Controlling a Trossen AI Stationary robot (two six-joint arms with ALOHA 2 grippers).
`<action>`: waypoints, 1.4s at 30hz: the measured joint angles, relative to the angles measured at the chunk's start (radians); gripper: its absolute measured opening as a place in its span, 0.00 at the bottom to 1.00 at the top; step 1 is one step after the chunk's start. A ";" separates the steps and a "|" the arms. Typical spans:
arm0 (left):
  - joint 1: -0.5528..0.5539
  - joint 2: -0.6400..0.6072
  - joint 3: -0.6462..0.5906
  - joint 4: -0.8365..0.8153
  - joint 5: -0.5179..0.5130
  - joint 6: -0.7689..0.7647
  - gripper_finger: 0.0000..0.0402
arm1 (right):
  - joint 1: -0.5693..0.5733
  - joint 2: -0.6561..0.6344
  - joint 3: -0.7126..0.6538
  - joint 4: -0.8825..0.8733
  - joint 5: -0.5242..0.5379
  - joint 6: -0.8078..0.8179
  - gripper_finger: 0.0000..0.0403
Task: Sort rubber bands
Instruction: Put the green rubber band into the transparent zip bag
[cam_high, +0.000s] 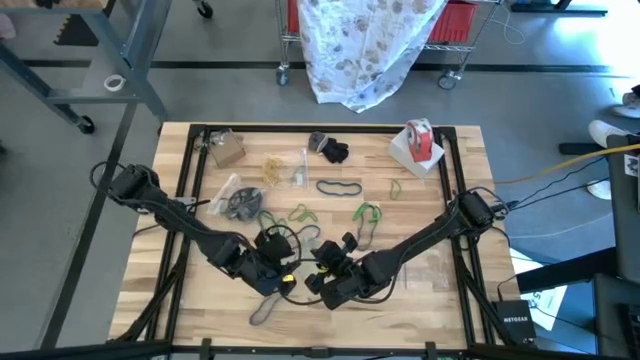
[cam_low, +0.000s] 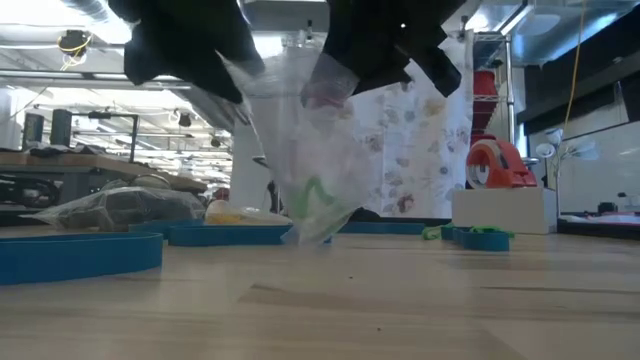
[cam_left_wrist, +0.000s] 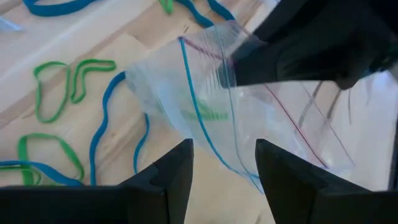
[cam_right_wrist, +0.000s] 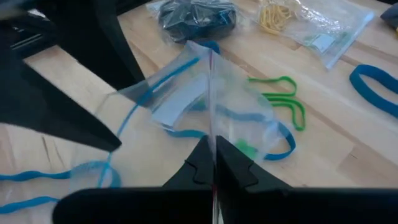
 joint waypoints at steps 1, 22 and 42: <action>0.002 0.006 0.000 0.002 -0.003 0.003 0.41 | 0.000 0.000 0.000 0.002 0.000 0.000 0.01; -0.050 0.014 0.086 -0.286 -0.138 0.319 0.01 | -0.003 0.008 0.002 0.058 0.063 -0.005 0.01; -0.087 0.003 0.301 -0.958 0.060 0.038 0.00 | -0.207 0.246 0.002 0.811 -0.332 -0.190 0.01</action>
